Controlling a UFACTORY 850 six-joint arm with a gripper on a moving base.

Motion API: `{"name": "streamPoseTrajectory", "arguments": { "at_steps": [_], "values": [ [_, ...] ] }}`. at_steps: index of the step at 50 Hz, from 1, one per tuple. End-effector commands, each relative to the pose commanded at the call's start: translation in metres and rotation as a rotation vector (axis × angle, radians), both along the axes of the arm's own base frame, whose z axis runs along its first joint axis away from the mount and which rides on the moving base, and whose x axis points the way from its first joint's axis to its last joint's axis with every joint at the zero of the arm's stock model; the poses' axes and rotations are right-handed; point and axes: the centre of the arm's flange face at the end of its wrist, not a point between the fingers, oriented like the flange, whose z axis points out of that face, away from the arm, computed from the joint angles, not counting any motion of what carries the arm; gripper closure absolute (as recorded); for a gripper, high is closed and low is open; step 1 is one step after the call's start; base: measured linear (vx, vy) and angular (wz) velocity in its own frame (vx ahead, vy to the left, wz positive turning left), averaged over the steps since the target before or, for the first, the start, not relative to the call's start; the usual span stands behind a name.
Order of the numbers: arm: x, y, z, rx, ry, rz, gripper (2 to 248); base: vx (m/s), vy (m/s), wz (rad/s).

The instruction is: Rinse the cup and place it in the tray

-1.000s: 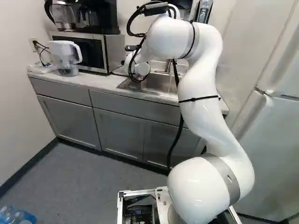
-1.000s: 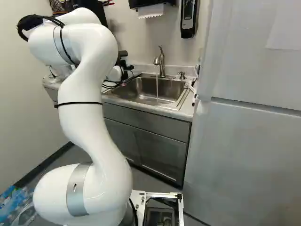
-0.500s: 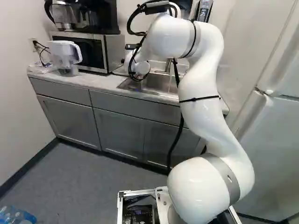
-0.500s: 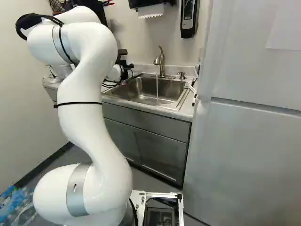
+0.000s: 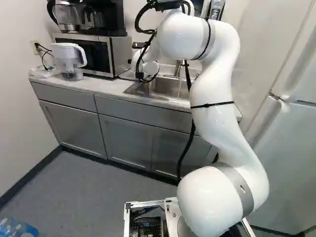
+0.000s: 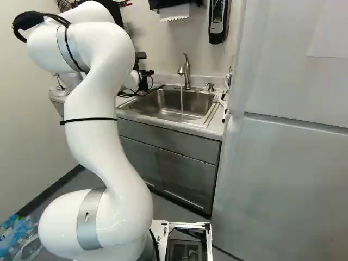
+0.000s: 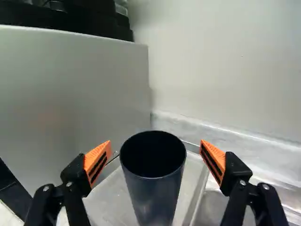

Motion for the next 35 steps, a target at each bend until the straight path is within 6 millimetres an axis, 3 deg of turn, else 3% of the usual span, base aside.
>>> {"name": "streamPoseTrajectory", "arguments": {
  "at_steps": [35],
  "values": [
    [-0.003,-0.023,0.035,0.0,0.012,-0.028,3,0.0,0.0,0.0]
  ]
}}
